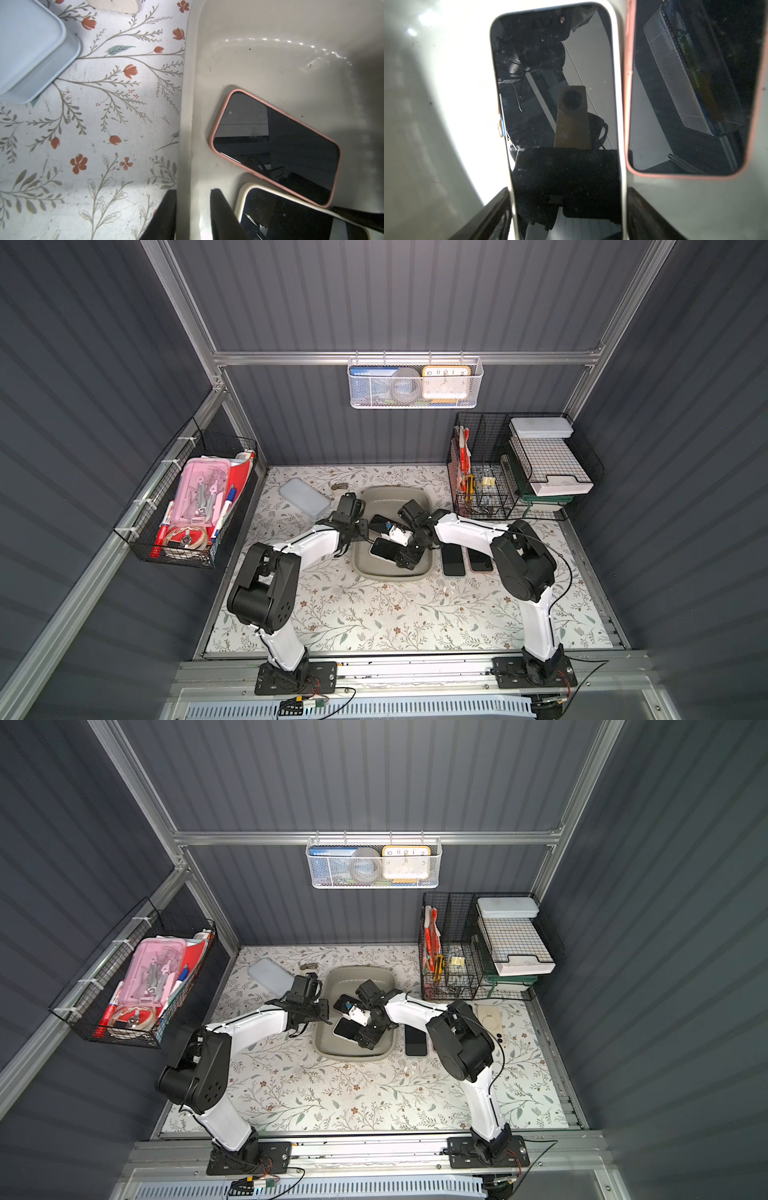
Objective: Take the phone out of the storage box
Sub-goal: Pick up the phone from the storage box.
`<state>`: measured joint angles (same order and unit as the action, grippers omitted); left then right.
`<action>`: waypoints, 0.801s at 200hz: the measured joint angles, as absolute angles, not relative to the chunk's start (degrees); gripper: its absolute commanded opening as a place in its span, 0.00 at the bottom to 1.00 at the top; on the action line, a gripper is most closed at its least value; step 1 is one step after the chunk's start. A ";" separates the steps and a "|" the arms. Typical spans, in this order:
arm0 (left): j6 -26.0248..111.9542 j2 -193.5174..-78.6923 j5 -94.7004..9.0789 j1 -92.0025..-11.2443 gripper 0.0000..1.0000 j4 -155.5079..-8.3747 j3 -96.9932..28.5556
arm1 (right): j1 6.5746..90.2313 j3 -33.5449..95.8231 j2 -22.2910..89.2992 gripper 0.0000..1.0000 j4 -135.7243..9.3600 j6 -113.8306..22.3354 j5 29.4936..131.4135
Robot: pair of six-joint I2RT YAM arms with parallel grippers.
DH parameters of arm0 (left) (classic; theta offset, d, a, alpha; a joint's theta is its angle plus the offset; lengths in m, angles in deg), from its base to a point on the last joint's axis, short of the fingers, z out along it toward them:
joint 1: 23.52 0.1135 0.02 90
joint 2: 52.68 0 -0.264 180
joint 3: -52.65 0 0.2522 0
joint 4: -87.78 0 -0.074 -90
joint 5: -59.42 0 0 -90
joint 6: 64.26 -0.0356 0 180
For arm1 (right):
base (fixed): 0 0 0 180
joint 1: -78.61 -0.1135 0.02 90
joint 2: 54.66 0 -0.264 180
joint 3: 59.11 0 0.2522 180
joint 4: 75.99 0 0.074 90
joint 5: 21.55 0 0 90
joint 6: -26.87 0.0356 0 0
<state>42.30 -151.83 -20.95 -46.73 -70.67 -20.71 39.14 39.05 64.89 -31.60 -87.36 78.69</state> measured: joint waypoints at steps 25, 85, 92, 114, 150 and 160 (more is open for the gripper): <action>42.30 -151.83 -20.98 -46.73 0.32 -70.67 -20.71 | 39.51 39.05 64.82 0.49 -31.95 -85.59 80.27; 42.32 -150.56 -20.93 -46.73 0.32 -70.65 -20.69 | 41.04 37.39 62.94 0.50 -32.60 -81.31 85.40; 42.32 -150.30 -20.93 -46.73 0.32 -70.65 -20.69 | 41.13 36.99 62.24 0.50 -32.63 -80.91 85.62; 42.32 -149.97 -20.91 -46.73 0.32 -70.67 -20.69 | 41.55 35.38 59.18 0.49 -32.95 -79.97 86.61; 42.32 -149.97 -20.93 -46.73 0.32 -70.65 -20.69 | 42.16 32.99 54.53 0.50 -34.59 -78.62 87.52; 42.32 -149.97 -20.93 -46.73 0.32 -70.65 -20.69 | 42.27 32.84 53.89 0.49 -34.92 -78.42 87.57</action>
